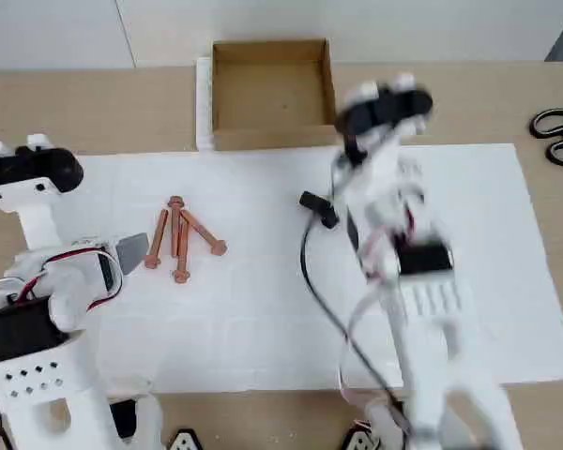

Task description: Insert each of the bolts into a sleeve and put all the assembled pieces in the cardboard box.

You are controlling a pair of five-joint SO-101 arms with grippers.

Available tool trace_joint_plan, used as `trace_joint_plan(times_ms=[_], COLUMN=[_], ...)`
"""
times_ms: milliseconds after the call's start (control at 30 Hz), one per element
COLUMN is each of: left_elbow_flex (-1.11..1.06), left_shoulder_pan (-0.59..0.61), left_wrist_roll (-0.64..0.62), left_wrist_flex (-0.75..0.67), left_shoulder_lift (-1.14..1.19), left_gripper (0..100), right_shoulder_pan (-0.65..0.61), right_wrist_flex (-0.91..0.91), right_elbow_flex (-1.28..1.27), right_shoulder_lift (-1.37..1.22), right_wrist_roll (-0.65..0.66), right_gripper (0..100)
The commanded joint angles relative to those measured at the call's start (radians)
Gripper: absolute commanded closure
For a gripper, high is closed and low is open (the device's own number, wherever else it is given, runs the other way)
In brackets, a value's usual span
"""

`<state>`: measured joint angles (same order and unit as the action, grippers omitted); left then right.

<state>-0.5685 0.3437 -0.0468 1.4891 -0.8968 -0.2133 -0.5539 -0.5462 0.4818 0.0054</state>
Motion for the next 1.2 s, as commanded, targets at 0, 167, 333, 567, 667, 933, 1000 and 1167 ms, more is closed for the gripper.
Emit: trace_joint_plan(times_ms=[0,167,333,567,667,933,1000,1167], left_elbow_flex=[-0.019,-0.047,-0.05,-0.05,-0.051,-0.051,-0.051,-0.051], left_shoulder_pan=[0.006,0.006,0.006,0.006,0.006,0.006,0.003,0.003], left_wrist_roll=[0.0,0.0,0.0,0.0,0.0,0.0,0.0,0.0], left_wrist_flex=[0.008,0.008,0.008,0.008,0.008,0.008,0.008,0.006], left_shoulder_lift=[-0.011,-0.011,-0.011,-0.011,-0.011,-0.011,-0.011,-0.011], left_gripper=[68,68,68,68,68,68,68,68], right_shoulder_pan=[0.008,0.008,0.007,-0.008,-0.027,-0.035,-0.031,-0.028], right_wrist_flex=[0.082,0.087,0.088,0.088,0.088,0.084,0.081,0.077], right_elbow_flex=[0.347,0.746,1.108,1.54,1.702,2.018,2.056,2.082], right_shoulder_lift=[-0.308,-0.654,-0.954,-1.336,-1.495,-1.811,-1.854,-1.88], right_wrist_roll=[0.002,0.003,0.003,0.006,0.008,0.009,0.009,0.009], right_gripper=[99.5,99.5,99.5,99.5,99.5,99.5,99.4,93.1])
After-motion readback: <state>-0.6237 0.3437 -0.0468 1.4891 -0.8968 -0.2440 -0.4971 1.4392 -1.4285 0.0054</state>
